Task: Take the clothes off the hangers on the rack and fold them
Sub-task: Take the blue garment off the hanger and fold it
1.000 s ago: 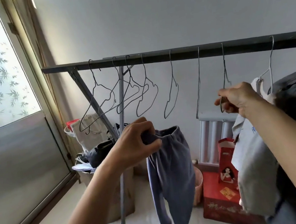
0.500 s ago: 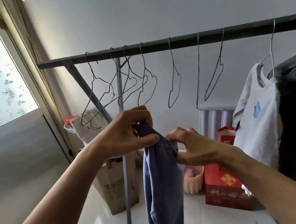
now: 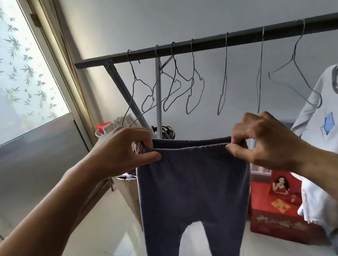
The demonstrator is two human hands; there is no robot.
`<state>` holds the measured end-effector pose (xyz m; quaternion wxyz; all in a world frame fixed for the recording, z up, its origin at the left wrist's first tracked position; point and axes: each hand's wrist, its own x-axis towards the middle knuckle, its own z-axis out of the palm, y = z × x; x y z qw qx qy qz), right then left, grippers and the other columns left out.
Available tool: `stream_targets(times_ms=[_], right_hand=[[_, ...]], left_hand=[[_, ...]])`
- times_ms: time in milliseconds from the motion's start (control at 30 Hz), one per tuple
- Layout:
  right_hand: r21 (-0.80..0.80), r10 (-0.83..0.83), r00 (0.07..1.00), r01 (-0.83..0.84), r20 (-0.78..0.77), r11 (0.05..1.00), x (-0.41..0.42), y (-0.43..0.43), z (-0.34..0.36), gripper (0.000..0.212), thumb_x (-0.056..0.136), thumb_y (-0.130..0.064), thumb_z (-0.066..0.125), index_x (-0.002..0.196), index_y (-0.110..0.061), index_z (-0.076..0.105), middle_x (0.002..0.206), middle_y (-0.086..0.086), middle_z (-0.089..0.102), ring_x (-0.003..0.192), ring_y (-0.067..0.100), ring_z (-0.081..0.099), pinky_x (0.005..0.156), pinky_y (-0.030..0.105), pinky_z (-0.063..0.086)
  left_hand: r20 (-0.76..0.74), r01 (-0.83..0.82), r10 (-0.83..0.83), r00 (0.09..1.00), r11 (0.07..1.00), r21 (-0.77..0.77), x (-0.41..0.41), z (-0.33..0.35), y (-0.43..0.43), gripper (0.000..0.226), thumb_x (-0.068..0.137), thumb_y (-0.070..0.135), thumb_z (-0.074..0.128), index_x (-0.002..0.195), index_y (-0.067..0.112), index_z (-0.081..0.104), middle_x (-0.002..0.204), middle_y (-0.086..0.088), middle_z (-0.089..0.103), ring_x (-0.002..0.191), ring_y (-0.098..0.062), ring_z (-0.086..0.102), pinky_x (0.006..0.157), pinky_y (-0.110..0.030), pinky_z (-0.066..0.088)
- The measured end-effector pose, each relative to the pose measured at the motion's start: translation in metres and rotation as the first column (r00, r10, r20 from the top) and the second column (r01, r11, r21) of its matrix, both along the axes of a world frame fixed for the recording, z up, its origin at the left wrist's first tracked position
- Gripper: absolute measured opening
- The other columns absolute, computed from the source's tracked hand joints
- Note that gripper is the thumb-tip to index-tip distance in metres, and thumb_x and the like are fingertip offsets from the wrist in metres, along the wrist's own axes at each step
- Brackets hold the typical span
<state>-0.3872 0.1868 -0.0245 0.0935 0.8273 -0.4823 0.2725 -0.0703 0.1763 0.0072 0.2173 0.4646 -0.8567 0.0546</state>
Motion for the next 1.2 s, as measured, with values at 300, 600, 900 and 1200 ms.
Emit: stream_targets(times_ms=[300,600,900,1200], right_hand=[[-0.056,-0.020,0.982,0.031,0.188,0.998,0.016,0.011,0.012,0.028,0.075,-0.020,0.070,0.065,-0.023,0.044,0.062,-0.008,0.044,0.062,0.004,0.044,0.057,0.028,0.036],[0.006,-0.114,0.990,0.115,-0.079,0.993,0.025,0.014,0.016,0.037,0.080,-0.061,0.048,0.098,-0.037,0.069,0.081,-0.005,0.063,0.086,0.021,0.056,0.069,0.029,0.040],[-0.078,-0.008,0.989,-0.004,-0.150,0.997,0.029,0.029,0.024,0.010,0.084,-0.039,0.067,0.084,-0.030,0.072,0.068,-0.014,0.054,0.079,0.020,0.055,0.075,0.034,0.036],[-0.170,0.038,0.977,-0.075,-0.210,0.983,0.031,0.035,0.024,0.016,0.078,-0.041,0.059,0.076,-0.029,0.069,0.062,-0.012,0.052,0.071,0.020,0.055,0.070,0.033,0.037]], left_hand=[[-0.083,-0.164,0.154,0.985,0.977,-0.135,-0.012,0.003,0.006,0.034,0.073,0.066,0.064,0.099,0.044,0.062,0.064,0.010,0.053,0.062,-0.001,0.048,0.059,-0.028,0.036],[0.023,-0.174,0.183,0.983,0.961,-0.214,-0.028,0.002,0.010,0.042,0.076,0.077,0.051,0.102,0.051,0.070,0.075,0.014,0.051,0.089,-0.016,0.056,0.076,-0.027,0.030],[0.210,0.084,-0.051,0.976,0.985,-0.150,-0.025,-0.001,0.014,0.016,0.084,0.048,0.068,0.098,0.043,0.072,0.093,0.021,0.049,0.096,-0.004,0.040,0.078,-0.024,0.027],[-0.076,0.101,-0.080,0.994,0.935,0.340,-0.056,-0.018,0.032,0.040,0.087,0.033,0.066,0.124,0.047,0.058,0.043,0.015,0.048,0.042,0.000,0.044,0.048,-0.015,0.033]])
